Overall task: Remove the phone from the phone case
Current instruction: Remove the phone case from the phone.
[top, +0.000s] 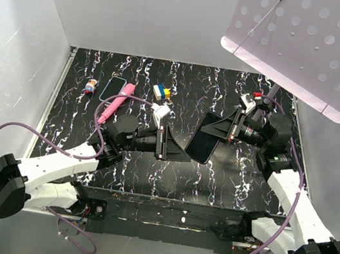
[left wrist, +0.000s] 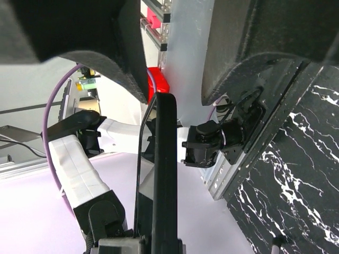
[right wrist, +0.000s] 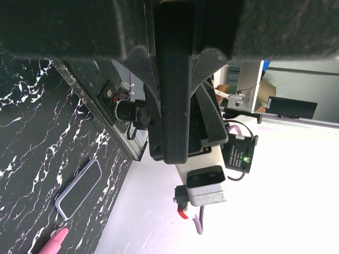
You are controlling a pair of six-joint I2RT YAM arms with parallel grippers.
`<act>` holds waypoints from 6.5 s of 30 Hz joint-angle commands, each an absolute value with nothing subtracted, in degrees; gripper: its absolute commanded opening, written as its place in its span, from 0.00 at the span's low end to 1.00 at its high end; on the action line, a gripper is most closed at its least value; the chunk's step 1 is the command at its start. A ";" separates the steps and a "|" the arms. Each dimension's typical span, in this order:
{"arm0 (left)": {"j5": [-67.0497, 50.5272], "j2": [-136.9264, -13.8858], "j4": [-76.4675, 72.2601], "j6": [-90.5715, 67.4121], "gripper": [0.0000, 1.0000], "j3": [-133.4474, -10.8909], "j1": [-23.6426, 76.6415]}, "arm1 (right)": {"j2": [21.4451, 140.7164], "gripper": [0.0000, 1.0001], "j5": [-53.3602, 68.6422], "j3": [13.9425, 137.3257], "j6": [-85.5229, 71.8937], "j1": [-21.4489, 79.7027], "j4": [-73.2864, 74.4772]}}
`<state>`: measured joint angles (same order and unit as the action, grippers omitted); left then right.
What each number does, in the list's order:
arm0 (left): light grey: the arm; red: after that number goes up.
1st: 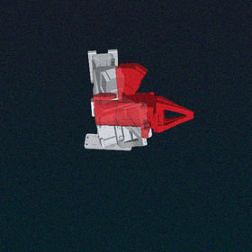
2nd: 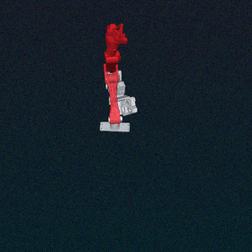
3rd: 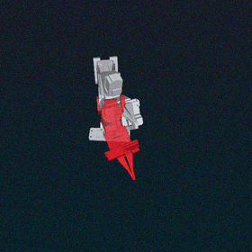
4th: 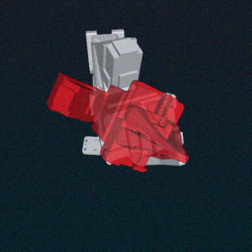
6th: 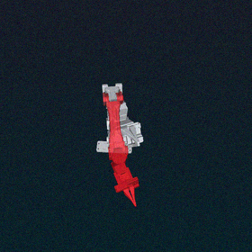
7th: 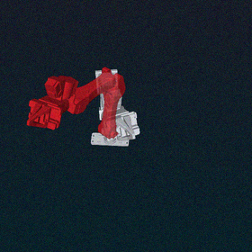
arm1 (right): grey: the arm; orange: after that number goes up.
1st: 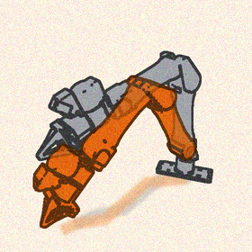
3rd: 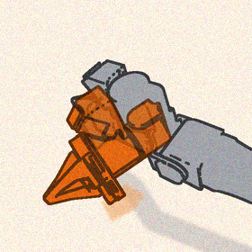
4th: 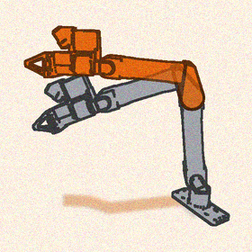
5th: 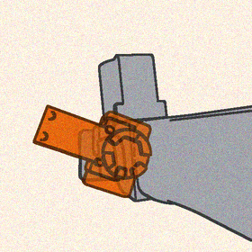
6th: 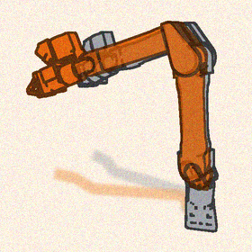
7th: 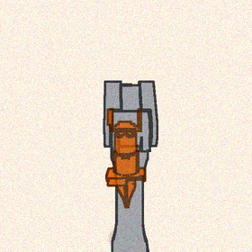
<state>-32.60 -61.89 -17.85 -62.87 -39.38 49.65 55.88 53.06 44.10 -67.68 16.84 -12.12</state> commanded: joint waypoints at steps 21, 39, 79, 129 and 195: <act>-49.47 -60.48 -46.14 -56.18 0.00 -43.06 48.87 | 58.00 0.01 60.55 41.84 -79.36 17.48 -28.11; -45.09 -71.63 -51.97 -56.00 0.00 -40.51 44.82 | 61.26 0.01 51.16 39.02 -117.95 24.78 -74.36; -32.46 -82.00 -12.32 -29.43 0.00 -49.48 37.18 | 64.68 0.01 42.98 41.31 -129.55 28.48 -83.67; 0.98 -69.01 -10.82 -34.80 0.00 -32.86 41.04 | 66.10 0.01 23.79 45.00 -114.12 37.54 -73.95; -31.38 -62.49 -29.53 -79.62 0.64 -38.58 43.77 | 63.55 0.01 39.46 44.03 -86.92 23.20 -46.05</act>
